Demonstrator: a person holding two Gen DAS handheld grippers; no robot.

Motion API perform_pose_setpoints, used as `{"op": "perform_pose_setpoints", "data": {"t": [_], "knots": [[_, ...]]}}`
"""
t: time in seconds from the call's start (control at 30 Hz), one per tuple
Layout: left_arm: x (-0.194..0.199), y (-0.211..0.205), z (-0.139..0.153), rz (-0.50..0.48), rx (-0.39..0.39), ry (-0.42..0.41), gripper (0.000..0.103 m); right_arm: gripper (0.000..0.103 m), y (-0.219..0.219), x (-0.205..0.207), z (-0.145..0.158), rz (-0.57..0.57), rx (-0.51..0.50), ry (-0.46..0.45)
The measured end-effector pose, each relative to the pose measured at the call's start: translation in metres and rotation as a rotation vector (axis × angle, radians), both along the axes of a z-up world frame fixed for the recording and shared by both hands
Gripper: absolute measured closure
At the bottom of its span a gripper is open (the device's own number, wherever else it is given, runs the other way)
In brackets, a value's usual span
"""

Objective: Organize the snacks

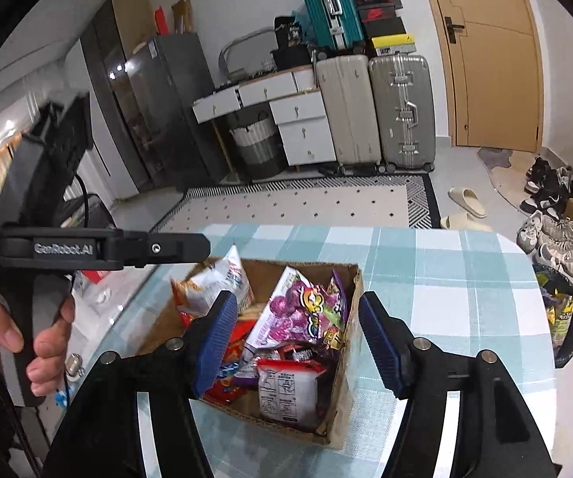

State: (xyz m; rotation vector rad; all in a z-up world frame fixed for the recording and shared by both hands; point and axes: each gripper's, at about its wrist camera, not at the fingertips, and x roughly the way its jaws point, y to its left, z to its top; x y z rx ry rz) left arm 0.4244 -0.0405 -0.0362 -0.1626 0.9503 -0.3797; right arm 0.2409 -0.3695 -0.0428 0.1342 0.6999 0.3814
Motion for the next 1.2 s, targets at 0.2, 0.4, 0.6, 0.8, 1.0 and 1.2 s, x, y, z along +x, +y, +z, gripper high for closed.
{"op": "perform_pose_setpoints", "data": {"t": [0.2, 0.4, 0.6, 0.8, 1.0, 1.2], "knots": [[-0.036, 0.012, 0.020, 0.036, 0.058, -0.086, 0.027, 0.030, -0.001, -0.026, 0.031, 0.006, 0.029, -0.077], [-0.083, 0.020, 0.044, 0.054, 0.102, -0.183, 0.023, 0.019, 0.009, -0.054, 0.059, 0.018, -0.002, -0.125], [-0.129, 0.034, 0.067, 0.087, 0.091, -0.236, 0.020, 0.014, 0.014, -0.084, 0.084, 0.029, 0.002, -0.166], [-0.177, 0.046, 0.082, 0.123, 0.115, -0.325, 0.019, 0.006, 0.009, -0.115, 0.107, 0.022, 0.033, -0.227], [-0.214, 0.058, 0.074, 0.166, 0.125, -0.383, 0.007, 0.001, -0.005, -0.157, 0.113, 0.018, 0.100, -0.333], [-0.262, 0.053, 0.056, 0.195, 0.192, -0.540, 0.001, 0.001, -0.014, -0.193, 0.094, -0.025, 0.052, -0.399]]}}
